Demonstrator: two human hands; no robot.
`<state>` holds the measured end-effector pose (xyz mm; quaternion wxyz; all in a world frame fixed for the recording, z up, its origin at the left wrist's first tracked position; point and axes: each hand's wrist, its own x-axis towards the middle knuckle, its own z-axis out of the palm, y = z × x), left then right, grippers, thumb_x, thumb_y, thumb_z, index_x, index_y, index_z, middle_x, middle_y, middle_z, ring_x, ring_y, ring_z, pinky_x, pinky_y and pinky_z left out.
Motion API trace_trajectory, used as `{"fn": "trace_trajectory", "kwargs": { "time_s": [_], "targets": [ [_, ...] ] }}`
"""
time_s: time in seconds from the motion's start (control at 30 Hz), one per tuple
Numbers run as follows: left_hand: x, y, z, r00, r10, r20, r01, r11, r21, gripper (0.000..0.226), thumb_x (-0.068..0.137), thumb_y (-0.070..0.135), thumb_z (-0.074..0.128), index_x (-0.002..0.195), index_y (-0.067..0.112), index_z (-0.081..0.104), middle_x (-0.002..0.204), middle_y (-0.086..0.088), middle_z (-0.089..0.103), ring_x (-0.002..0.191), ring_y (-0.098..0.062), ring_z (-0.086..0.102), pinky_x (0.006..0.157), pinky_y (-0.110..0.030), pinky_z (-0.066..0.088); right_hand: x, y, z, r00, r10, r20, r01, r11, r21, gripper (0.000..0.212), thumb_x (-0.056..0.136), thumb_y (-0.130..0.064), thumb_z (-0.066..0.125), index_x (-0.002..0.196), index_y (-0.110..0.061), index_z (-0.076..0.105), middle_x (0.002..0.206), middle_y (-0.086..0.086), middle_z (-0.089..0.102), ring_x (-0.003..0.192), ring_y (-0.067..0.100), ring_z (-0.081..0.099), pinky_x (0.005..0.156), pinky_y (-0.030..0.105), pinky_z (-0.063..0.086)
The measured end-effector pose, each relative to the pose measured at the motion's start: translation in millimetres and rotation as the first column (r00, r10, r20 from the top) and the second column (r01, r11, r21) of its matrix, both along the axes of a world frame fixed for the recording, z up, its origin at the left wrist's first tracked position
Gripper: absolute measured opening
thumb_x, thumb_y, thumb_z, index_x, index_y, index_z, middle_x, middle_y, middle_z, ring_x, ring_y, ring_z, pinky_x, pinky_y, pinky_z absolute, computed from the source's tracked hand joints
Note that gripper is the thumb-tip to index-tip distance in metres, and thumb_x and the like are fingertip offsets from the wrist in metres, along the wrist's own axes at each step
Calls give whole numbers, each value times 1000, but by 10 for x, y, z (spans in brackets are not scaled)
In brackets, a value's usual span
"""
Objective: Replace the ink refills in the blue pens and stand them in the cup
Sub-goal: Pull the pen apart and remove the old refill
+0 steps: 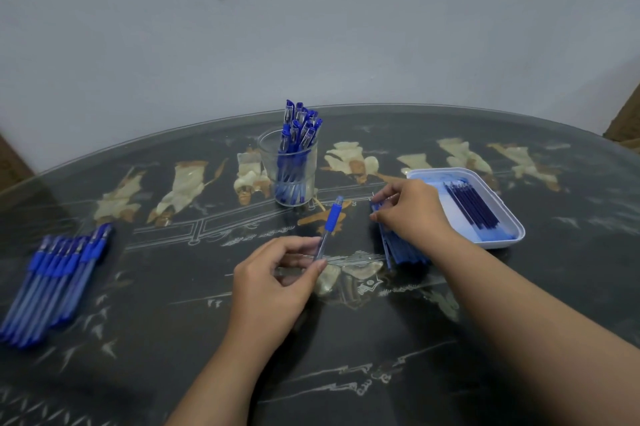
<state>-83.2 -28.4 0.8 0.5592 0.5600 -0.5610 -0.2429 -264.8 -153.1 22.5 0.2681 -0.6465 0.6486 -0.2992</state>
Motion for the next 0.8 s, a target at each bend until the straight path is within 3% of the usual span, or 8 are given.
{"fn": "trace_trajectory", "kwargs": {
  "time_s": [0.17,0.3,0.57,0.8],
  "targets": [
    [-4,0,7,1000,-3,-9,4,1000,6,31,71,-1,81,90,22,76,83,3,73,74,-7,69,65,-11,50,37,-22,-30,1000,18,-24,-19,1000,-23,22,74,-10,81,81,-23,64,88,6,68,83,19,64,68,25,44],
    [-6,-2,7,1000,-8,-17,8,1000,6,31,71,0,82,90,23,76,83,4,73,75,-8,69,65,-11,51,64,-28,-60,999,27,-31,-29,999,-41,27,76,-7,78,76,-27,59,94,9,66,87,21,64,73,28,49],
    [-10,3,14,999,-10,-31,11,1000,23,30,71,1,82,90,23,76,82,4,73,74,-8,68,63,-11,50,65,-28,-84,998,13,-59,-15,999,-39,27,76,-12,81,79,-27,59,91,5,63,83,18,58,60,24,37],
    [-17,7,22,999,-5,-33,6,1000,16,31,71,-1,81,89,23,75,82,3,73,73,-6,68,62,-11,50,98,-9,-54,999,11,-36,-14,998,-60,26,77,-10,78,79,-27,59,92,5,62,80,17,57,66,25,40]
  ]
}}
